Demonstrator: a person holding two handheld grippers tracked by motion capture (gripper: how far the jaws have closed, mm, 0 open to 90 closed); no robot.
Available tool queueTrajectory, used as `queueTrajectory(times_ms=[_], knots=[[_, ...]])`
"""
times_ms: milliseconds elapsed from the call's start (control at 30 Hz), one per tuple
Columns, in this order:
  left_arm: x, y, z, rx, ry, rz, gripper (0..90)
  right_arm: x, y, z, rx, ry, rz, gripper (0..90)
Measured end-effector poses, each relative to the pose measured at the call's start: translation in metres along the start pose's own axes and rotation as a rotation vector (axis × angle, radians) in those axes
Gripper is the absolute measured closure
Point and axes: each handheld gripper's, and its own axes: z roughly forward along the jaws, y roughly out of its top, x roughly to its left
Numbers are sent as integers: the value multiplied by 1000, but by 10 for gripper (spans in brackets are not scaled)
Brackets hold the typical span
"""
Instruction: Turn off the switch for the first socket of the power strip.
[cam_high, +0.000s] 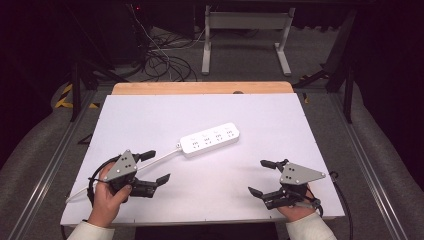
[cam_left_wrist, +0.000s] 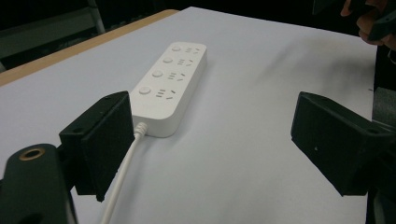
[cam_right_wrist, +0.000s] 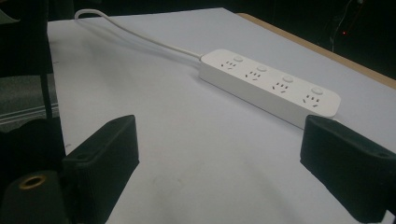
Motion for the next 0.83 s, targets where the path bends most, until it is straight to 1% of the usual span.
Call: queueTrajectory(times_ms=[133, 233, 300, 333, 433, 467, 567, 633, 700, 733, 800, 833], knots=[[-2, -13, -2, 14, 7, -14, 134, 0, 0, 0, -1, 0, -4, 119], [-3, -21, -3, 24, 18, -17, 134, 0, 0, -1, -4, 0, -5, 119], [-4, -26, -3, 28, 30, -13, 134, -1, 0, -1, -4, 0, -5, 119], [-5, -28, -3, 31, 41, -3, 133, -1, 0, -1, -4, 0, -5, 119], [-7, -36, -2, 60, 58, 18, 128, -1, 0, -1, -4, -1, -4, 118], [-7, -38, -2, 75, 57, 17, 126, -1, 0, -1, -4, -2, -3, 118], [-7, -42, -3, 95, 65, 17, 112, -1, 0, -1, -3, -1, -2, 118], [-6, -43, -4, 102, 72, 3, 108, -1, -1, -1, -2, 0, -2, 118], [-5, -43, -4, 95, 80, -24, 105, -1, -1, -1, 0, 0, 2, 117], [-5, -43, -4, 92, 73, -46, 105, -1, -1, -1, 0, 1, 0, 117], [-4, -43, -4, 86, 75, -55, 106, -1, -1, -1, 0, 0, 0, 116], [-4, -43, -4, 92, 75, -55, 106, -1, -1, 0, 0, 0, 0, 116]])
